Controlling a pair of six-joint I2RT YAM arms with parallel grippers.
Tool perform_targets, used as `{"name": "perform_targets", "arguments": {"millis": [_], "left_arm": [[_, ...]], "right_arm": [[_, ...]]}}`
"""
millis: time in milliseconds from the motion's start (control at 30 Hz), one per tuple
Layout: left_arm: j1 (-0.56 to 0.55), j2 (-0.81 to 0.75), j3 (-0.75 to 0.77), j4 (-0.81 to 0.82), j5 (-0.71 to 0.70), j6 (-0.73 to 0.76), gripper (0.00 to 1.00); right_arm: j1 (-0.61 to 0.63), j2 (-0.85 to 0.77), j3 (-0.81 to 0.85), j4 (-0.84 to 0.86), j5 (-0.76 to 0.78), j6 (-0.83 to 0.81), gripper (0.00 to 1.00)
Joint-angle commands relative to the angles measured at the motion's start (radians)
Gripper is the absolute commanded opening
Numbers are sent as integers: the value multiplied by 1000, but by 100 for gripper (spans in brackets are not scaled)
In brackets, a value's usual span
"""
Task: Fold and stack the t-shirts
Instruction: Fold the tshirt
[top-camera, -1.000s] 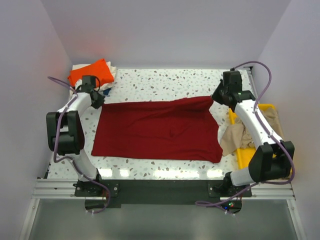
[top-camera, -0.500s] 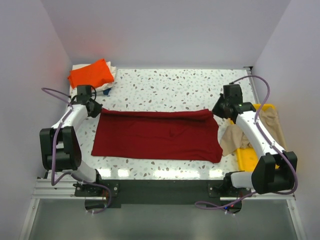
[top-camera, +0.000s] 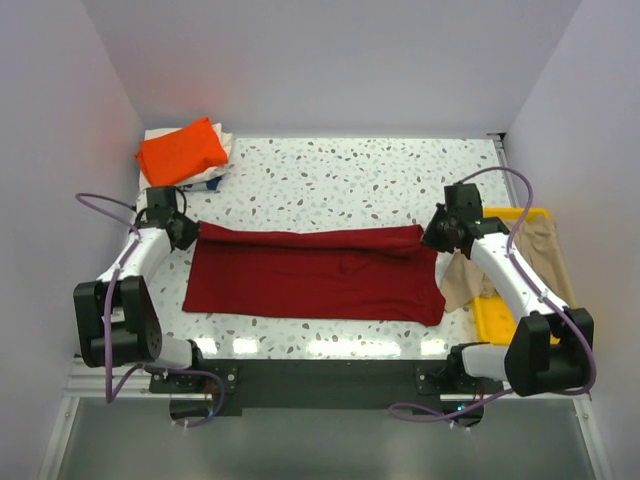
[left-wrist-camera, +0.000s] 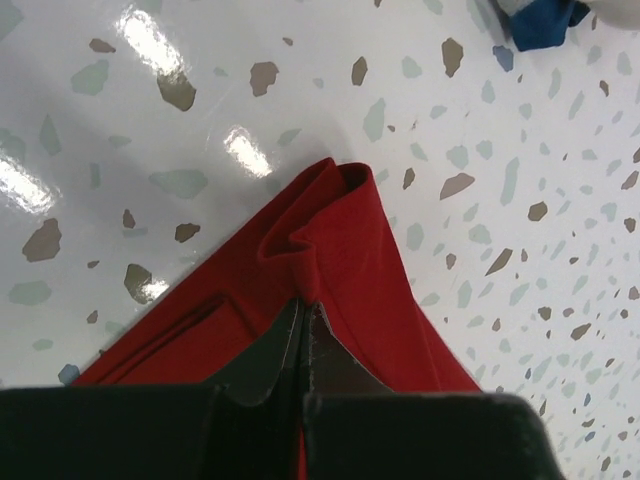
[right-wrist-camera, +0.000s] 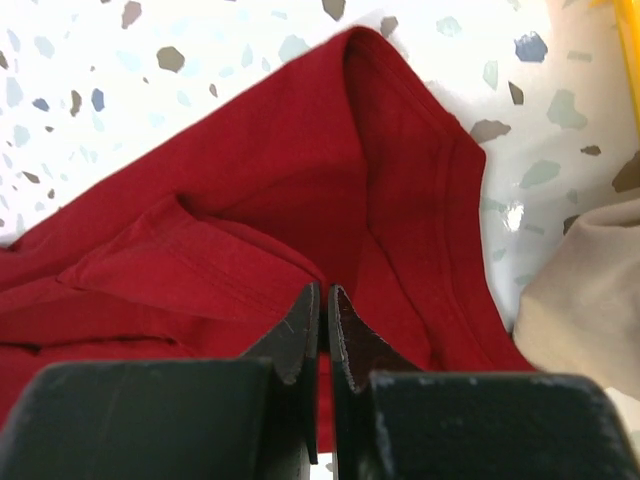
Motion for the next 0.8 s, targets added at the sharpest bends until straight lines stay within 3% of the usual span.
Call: {"name": "perform_targets", "arguments": {"millis": [0, 600, 767], "left_arm": [[12, -36, -34, 43, 16, 25, 0], [65, -99, -106, 19, 73, 71, 0], [81, -107, -165, 39, 101, 74, 0]], "right_arm": [[-5, -37, -18, 11, -12, -14, 0], [-4, -104, -18, -57, -4, -29, 0], [-5, -130, -95, -42, -28, -25, 0]]}}
